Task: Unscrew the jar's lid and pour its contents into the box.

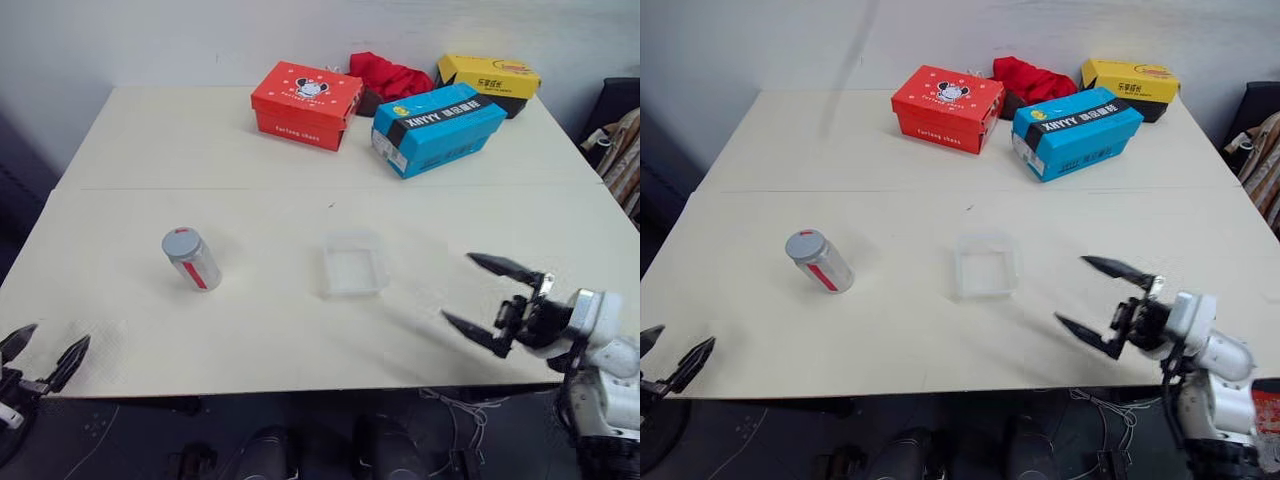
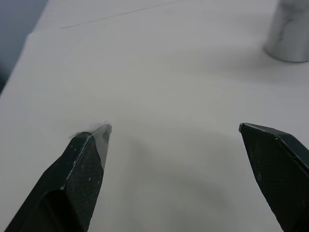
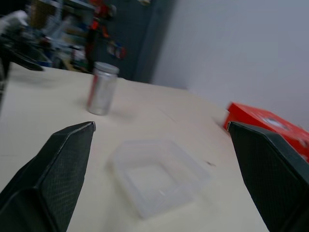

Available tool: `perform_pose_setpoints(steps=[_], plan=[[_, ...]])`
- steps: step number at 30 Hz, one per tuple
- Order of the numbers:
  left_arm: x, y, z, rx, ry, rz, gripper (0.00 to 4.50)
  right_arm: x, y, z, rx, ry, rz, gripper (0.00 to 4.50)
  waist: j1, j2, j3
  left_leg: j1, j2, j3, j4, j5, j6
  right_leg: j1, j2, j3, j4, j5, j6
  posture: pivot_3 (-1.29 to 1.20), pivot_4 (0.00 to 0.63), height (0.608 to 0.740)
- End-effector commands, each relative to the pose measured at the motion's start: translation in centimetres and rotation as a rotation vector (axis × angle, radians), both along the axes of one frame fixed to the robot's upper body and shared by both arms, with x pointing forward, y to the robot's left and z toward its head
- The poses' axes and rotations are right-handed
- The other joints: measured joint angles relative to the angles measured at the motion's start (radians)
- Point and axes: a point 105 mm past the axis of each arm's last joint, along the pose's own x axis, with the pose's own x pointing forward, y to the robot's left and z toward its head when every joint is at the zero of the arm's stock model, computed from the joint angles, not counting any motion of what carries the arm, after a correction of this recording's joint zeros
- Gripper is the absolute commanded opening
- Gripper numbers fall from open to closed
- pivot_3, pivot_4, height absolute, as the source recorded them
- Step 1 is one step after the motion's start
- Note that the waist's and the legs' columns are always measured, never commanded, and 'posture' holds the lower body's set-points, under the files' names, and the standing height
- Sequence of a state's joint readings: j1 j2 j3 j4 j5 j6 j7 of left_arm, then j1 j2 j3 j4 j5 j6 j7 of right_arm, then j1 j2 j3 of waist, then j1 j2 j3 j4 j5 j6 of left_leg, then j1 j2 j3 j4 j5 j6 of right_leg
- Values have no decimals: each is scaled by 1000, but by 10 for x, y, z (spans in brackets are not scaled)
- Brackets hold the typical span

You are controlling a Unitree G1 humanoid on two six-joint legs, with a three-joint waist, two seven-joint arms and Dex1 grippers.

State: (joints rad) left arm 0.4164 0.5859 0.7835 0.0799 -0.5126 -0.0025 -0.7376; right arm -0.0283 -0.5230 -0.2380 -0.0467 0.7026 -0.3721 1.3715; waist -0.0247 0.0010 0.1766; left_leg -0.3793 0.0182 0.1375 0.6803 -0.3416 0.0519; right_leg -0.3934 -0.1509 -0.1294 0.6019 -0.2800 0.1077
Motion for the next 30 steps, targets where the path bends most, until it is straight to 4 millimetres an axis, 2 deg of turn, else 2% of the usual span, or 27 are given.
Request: perform_pose_setpoints(steps=[1, 3, 7, 12, 19, 30], plan=[[-2, -21, 17, 44, -74, -49, 4488, -4, -4, -3, 3, -31, 10, 4500, 4, -1, 0, 0, -1, 0, 0, -1, 1, 0, -1, 0, 0, 0, 0, 0, 150, 740], [2, -40, 22, 48, -112, -75, 4488, -3, -7, -8, -6, -22, 3, 4500, 10, -1, -1, 2, -2, 1, 0, -2, 3, 1, -2, 2, -1, 0, 0, 0, 150, 740], [18, -97, 34, 12, -244, -72, 4488, -2, -19, -21, -15, -1, -27, 4500, 23, -2, -1, 4, -2, 3, 0, -3, 3, 2, -1, 5, -3, 0, 0, 0, 150, 740], [40, -156, 37, -66, -304, -20, 4488, -7, -34, -37, -7, 21, -49, 4500, 24, -2, -1, 5, 0, 7, 0, -4, 2, 1, 1, 9, -2, 0, 1, 0, 150, 740], [82, -188, 38, -107, -308, 91, 4488, -13, -54, -54, 4, 62, -109, 4500, 26, -2, -1, 7, 0, 10, 0, -3, 2, 2, 3, 10, 0, 0, 1, 0, 150, 740], [120, -190, 44, -93, -311, 153, 4488, -25, -71, -81, 4, 115, -209, 4500, 26, -2, -1, 7, 1, 10, 0, -3, 2, 2, 2, 10, 0, 1, 1, 0, 150, 740]])
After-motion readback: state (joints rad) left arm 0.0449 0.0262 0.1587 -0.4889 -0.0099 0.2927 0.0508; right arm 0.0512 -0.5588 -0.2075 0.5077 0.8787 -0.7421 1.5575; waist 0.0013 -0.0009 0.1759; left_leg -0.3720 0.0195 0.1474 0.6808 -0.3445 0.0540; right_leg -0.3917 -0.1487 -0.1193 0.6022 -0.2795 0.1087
